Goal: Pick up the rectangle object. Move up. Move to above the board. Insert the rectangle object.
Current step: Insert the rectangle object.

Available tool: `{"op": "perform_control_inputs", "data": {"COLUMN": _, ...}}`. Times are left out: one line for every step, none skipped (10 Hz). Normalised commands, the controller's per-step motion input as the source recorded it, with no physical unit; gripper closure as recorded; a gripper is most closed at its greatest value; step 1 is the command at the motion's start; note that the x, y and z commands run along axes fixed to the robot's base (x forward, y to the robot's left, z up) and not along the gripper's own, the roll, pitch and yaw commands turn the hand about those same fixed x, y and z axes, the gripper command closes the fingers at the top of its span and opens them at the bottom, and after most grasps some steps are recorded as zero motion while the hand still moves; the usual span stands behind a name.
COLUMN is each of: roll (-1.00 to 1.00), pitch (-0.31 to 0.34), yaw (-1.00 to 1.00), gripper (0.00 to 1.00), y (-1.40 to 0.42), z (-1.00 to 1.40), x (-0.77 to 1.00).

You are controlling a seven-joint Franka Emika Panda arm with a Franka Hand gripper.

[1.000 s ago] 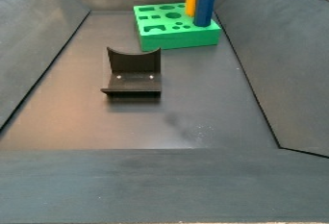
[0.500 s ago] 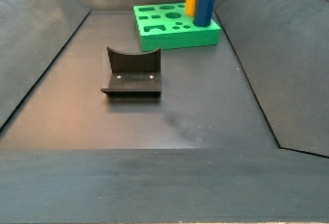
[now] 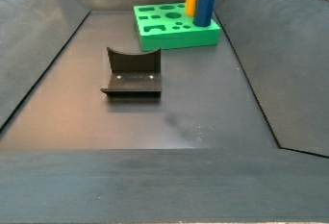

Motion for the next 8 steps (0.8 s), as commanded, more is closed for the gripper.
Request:
{"op": "perform_control_inputs", "data": {"roll": 0.26, "pitch": -0.090, "yaw": -0.36, "gripper": 1.00, "y": -0.20, "z": -0.48, "x": 0.62}}
{"op": "perform_control_inputs", "data": {"roll": 0.28, "pitch": -0.117, "yaw": -0.35, "gripper": 1.00, "y": -0.17, "z": -0.48, "x": 0.59}}
{"op": "perform_control_inputs", "data": {"roll": 0.00, "pitch": -0.003, "yaw": -0.07, "gripper": 1.00, "y": 0.00, "z": 0.00, "x": 0.03}}
{"op": "perform_control_inputs", "data": {"roll": 0.01, "pitch": 0.000, "yaw": 0.00, "gripper": 1.00, "y": -0.01, "z": -0.04, "x": 0.00}}
{"op": "perform_control_inputs", "data": {"roll": 0.01, "pitch": 0.000, "yaw": 0.00, "gripper": 1.00, "y": 0.00, "z": -0.05, "x": 0.00}}
{"op": "perform_control_inputs", "data": {"roll": 0.00, "pitch": 0.000, "yaw": 0.00, "gripper": 1.00, "y": 0.00, "z": -0.08, "x": 0.00}}
{"op": "perform_control_inputs", "data": {"roll": 0.00, "pitch": 0.000, "yaw": 0.00, "gripper": 1.00, "y": 0.00, "z": -0.04, "x": 0.00}}
{"op": "perform_control_inputs", "data": {"roll": 0.00, "pitch": -0.029, "yaw": 0.00, "gripper": 1.00, "y": 0.00, "z": -0.06, "x": 0.00}}
